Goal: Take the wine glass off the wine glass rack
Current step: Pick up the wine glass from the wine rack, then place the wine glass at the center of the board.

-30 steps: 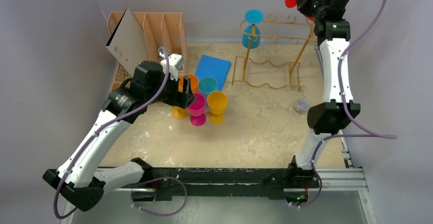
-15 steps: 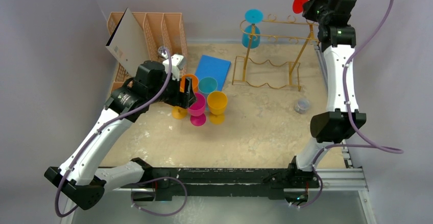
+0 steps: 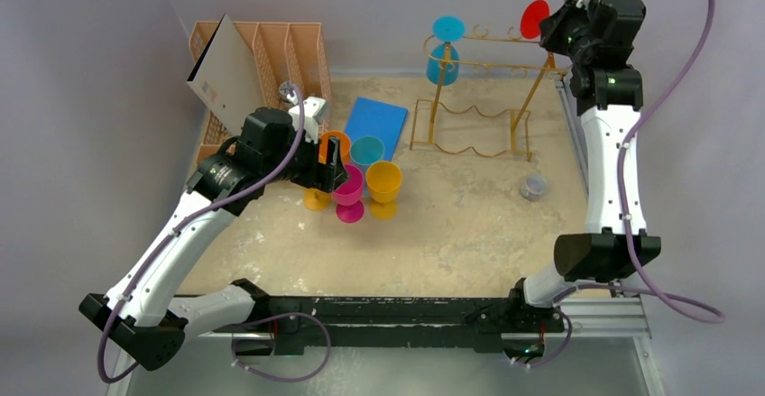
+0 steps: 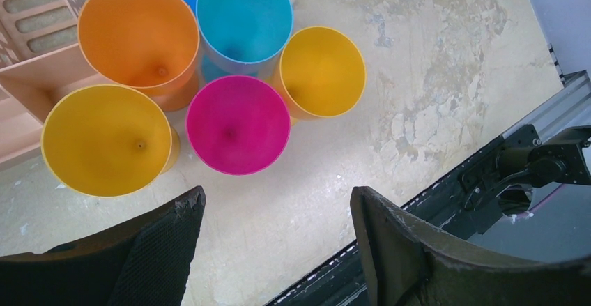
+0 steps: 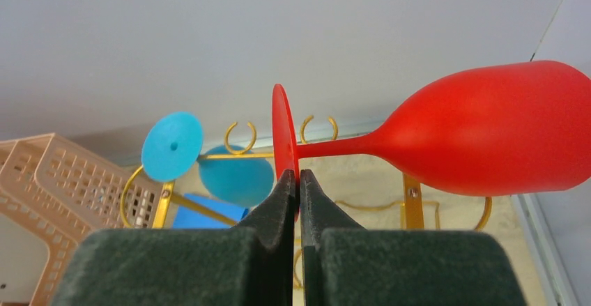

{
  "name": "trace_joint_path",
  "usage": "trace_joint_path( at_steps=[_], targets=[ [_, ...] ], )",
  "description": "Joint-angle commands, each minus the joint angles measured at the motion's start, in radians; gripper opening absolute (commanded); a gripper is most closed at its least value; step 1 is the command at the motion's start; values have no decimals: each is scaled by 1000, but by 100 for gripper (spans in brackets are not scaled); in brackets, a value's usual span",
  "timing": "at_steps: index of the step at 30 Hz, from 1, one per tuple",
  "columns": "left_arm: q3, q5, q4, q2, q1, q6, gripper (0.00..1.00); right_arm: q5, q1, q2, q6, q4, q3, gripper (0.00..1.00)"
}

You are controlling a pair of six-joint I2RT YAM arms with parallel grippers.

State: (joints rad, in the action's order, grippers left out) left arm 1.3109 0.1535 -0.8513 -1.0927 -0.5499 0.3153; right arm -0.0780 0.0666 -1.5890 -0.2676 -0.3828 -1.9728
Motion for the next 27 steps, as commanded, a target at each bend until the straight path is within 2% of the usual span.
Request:
trace_joint_path(
  at_steps=[1, 5, 13, 18, 23, 27],
  targets=[
    [9, 15, 38, 4, 7, 15, 75, -38, 2, 128, 5, 4, 70, 0],
    [16, 18, 43, 5, 7, 15, 75, -94, 2, 229, 2, -6, 151, 0],
    [6, 30, 56, 11, 7, 22, 75, -110, 2, 450, -34, -53, 352, 0],
    [-1, 38, 63, 21, 7, 30, 75, -187, 2, 570, -98, -89, 473, 0],
    [-25, 63, 110, 34, 8, 52, 75, -332, 1, 662, -214, -66, 598, 0],
    [-42, 89, 148, 37, 7, 70, 75, -362, 1, 709, -236, -102, 656, 0]
  ],
)
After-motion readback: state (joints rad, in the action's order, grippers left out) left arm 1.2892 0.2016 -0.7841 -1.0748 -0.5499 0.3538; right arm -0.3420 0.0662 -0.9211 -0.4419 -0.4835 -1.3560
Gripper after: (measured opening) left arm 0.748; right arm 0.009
